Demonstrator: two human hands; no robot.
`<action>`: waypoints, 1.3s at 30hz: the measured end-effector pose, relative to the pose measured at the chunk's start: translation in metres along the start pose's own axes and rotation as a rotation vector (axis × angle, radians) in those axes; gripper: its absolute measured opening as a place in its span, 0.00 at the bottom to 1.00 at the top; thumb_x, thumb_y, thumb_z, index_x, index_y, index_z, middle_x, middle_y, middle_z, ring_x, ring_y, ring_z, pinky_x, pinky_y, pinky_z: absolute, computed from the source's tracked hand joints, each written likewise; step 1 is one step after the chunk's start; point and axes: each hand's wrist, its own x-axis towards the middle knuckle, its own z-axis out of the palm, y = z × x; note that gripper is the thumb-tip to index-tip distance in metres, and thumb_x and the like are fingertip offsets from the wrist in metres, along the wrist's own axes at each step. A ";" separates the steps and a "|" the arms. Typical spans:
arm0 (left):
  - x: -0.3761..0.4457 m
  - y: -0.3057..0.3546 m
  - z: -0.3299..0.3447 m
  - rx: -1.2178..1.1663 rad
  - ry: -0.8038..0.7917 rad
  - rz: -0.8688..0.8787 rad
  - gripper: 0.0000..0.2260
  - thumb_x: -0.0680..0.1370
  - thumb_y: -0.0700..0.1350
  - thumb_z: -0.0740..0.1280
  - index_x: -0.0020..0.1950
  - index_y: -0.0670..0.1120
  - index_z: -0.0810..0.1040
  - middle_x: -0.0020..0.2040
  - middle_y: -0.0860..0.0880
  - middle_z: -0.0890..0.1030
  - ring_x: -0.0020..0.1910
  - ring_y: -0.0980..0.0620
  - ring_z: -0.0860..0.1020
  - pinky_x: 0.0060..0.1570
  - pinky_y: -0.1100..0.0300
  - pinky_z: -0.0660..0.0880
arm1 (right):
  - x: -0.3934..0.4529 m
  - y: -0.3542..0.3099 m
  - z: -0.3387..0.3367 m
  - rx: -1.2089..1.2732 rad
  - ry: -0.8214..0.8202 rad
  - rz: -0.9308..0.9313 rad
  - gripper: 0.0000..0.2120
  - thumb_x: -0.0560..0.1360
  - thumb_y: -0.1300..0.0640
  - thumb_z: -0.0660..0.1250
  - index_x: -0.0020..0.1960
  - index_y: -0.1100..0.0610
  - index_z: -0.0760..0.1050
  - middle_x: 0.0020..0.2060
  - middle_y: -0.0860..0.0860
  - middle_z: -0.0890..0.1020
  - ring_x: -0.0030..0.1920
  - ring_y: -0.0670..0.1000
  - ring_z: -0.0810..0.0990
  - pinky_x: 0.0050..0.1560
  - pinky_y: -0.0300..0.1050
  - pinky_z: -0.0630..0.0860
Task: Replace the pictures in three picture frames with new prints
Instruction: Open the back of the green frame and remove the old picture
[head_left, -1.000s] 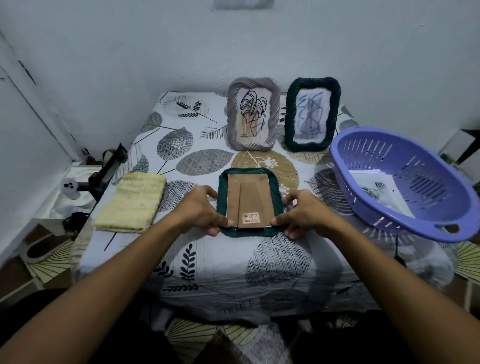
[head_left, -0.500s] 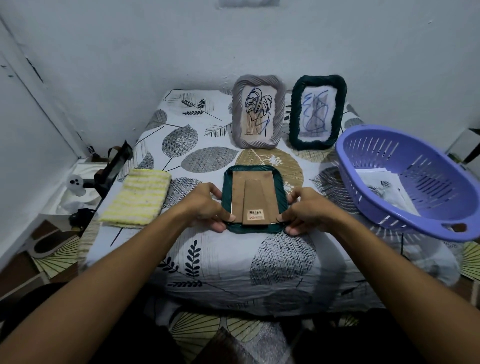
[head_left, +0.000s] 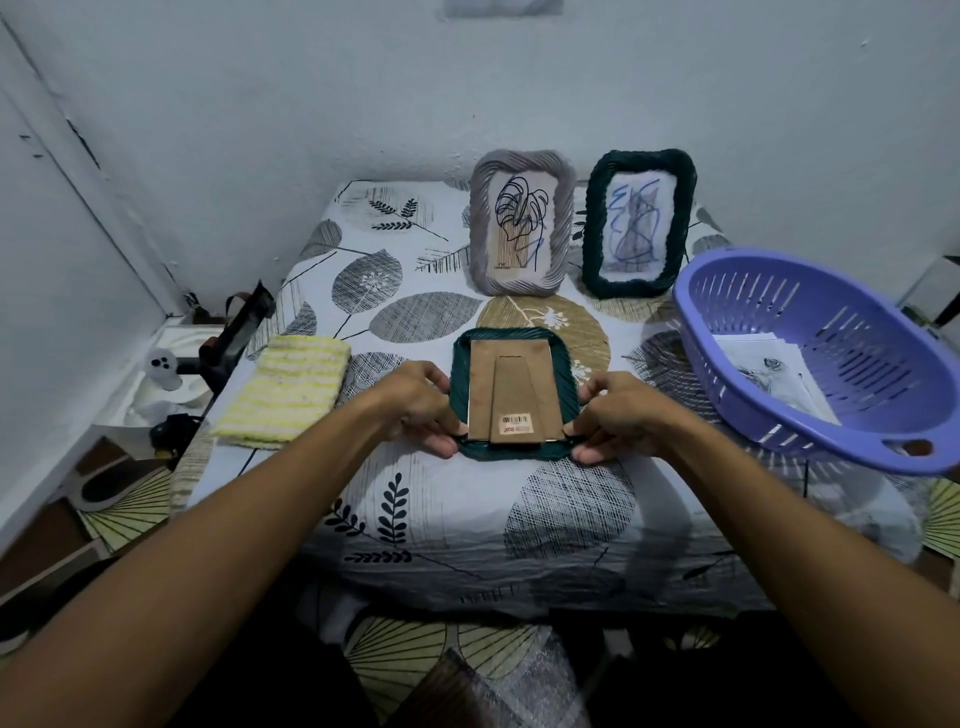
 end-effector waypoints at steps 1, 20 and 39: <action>0.000 0.000 0.000 -0.003 -0.001 -0.002 0.20 0.69 0.24 0.69 0.51 0.42 0.67 0.36 0.36 0.79 0.27 0.42 0.80 0.29 0.48 0.80 | 0.000 0.000 0.000 0.001 -0.003 0.001 0.14 0.74 0.74 0.64 0.49 0.59 0.63 0.35 0.61 0.80 0.27 0.55 0.80 0.24 0.46 0.80; 0.015 0.008 -0.012 0.033 0.138 0.153 0.07 0.73 0.30 0.69 0.46 0.37 0.72 0.47 0.28 0.80 0.24 0.45 0.77 0.26 0.52 0.79 | 0.006 -0.042 0.054 -0.766 0.422 -0.457 0.12 0.75 0.51 0.66 0.55 0.56 0.73 0.51 0.54 0.77 0.48 0.54 0.76 0.48 0.49 0.76; 0.026 0.001 -0.007 -0.027 0.156 0.180 0.12 0.68 0.30 0.74 0.42 0.38 0.72 0.28 0.39 0.78 0.20 0.49 0.75 0.20 0.58 0.75 | 0.024 -0.053 0.063 -0.809 0.348 -0.289 0.29 0.67 0.44 0.74 0.61 0.58 0.70 0.57 0.55 0.78 0.55 0.56 0.77 0.51 0.50 0.77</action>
